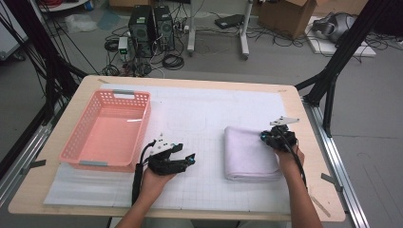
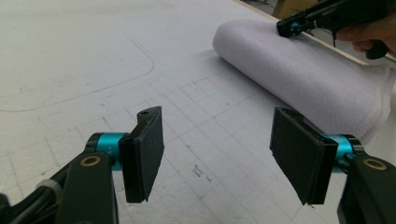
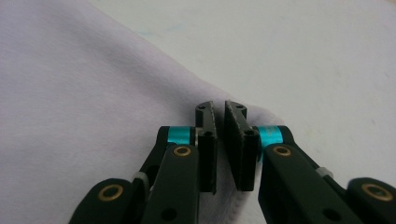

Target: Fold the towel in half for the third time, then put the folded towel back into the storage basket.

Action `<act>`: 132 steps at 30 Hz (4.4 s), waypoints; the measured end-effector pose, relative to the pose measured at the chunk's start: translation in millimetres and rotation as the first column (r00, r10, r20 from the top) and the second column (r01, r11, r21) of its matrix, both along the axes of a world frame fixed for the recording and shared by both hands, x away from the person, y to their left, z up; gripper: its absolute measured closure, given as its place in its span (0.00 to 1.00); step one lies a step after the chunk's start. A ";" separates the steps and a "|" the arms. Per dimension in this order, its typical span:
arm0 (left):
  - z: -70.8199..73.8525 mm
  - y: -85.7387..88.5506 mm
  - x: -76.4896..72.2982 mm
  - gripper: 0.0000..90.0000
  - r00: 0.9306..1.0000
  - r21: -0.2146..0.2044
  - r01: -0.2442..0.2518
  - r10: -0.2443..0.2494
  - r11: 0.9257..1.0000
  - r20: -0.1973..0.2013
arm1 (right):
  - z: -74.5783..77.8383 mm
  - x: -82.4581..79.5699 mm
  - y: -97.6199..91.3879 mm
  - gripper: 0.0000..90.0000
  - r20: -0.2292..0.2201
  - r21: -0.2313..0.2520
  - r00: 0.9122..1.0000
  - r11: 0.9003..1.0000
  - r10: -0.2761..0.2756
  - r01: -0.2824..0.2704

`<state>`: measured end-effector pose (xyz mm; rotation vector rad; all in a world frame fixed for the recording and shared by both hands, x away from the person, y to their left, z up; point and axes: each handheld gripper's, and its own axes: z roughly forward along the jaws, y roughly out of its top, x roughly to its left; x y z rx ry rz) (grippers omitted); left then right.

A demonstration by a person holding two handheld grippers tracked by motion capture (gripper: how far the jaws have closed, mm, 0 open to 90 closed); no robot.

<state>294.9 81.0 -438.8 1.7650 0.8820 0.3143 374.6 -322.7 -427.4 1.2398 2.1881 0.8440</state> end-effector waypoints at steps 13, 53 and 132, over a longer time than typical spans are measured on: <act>0.1 0.4 -0.2 0.36 1.000 -0.010 0.004 -0.004 1.000 0.006 | 13.7 -56.4 -34.4 0.71 0.099 0.201 0.995 0.979 0.013 -0.032; 3.7 4.5 1.5 0.22 0.998 -0.062 -0.025 0.029 0.998 0.058 | 12.7 -138.5 -80.9 0.24 0.209 0.201 0.978 0.979 -0.019 -0.024; -8.5 -67.1 29.4 0.81 0.941 -0.108 0.135 -0.161 0.985 -0.298 | 4.0 -139.3 -77.1 0.21 0.182 0.171 0.983 0.984 0.013 -0.044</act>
